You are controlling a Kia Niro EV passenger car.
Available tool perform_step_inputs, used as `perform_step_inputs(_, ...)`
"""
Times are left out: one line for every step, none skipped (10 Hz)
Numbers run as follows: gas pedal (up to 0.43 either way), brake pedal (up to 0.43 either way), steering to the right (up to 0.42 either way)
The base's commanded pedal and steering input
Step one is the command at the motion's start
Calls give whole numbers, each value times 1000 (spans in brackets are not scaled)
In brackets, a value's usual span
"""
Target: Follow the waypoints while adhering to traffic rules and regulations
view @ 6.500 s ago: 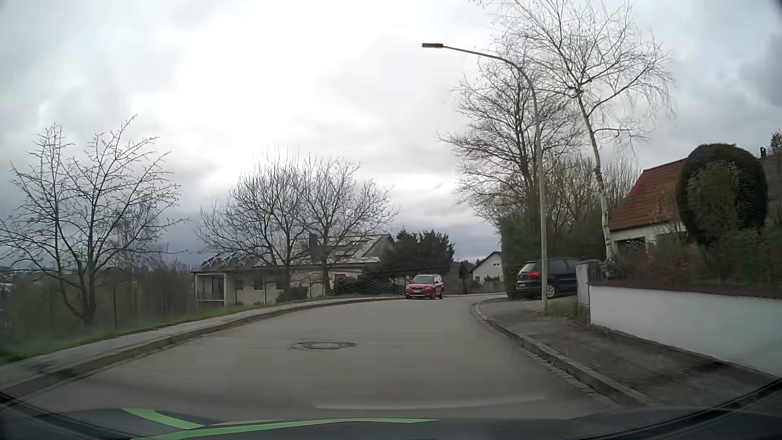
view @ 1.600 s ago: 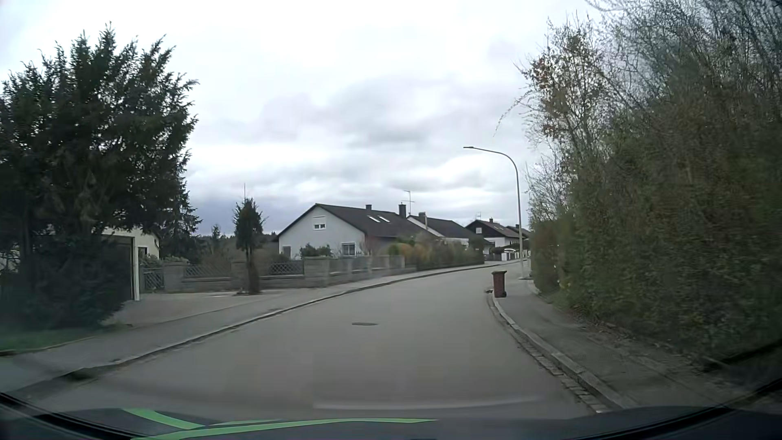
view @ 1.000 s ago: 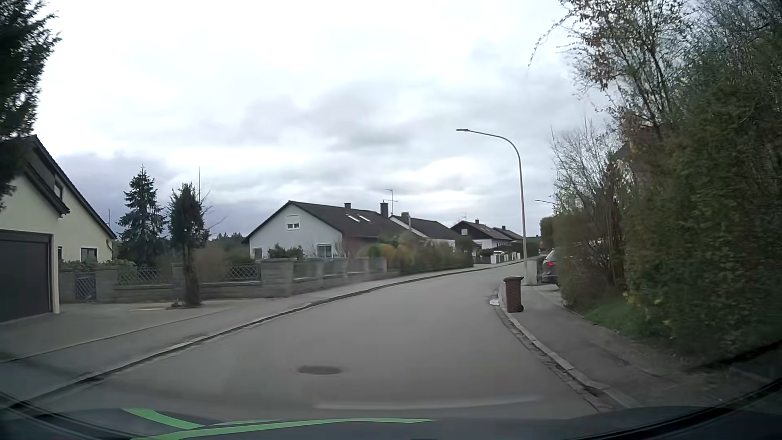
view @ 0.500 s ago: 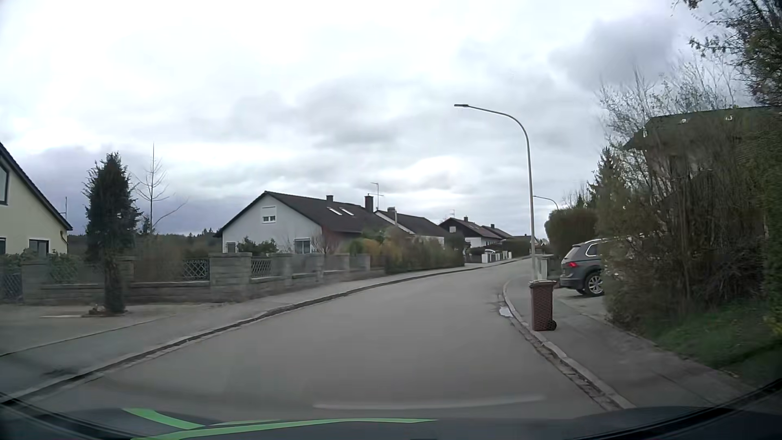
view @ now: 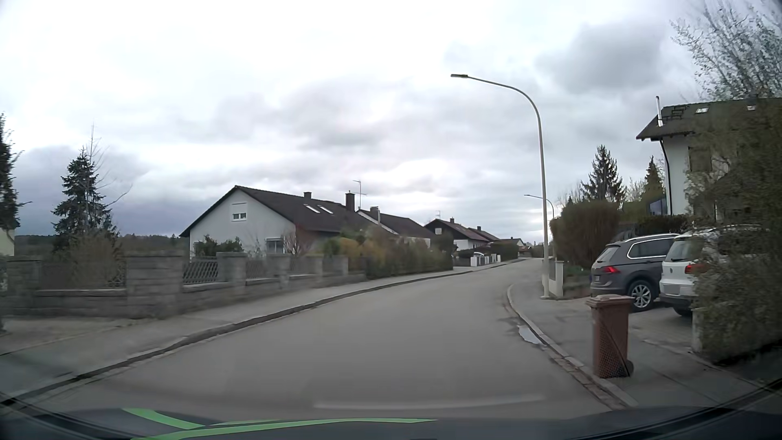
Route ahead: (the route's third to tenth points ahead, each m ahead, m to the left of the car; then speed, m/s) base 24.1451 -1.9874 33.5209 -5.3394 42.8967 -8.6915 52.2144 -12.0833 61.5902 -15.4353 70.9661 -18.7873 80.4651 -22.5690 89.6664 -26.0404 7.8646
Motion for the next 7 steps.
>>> perform_step_inputs(79,0,44)
perform_step_inputs(79,0,45)
perform_step_inputs(79,0,46)
perform_step_inputs(79,0,47)
perform_step_inputs(79,0,49)
perform_step_inputs(79,0,52)
perform_step_inputs(79,0,53)
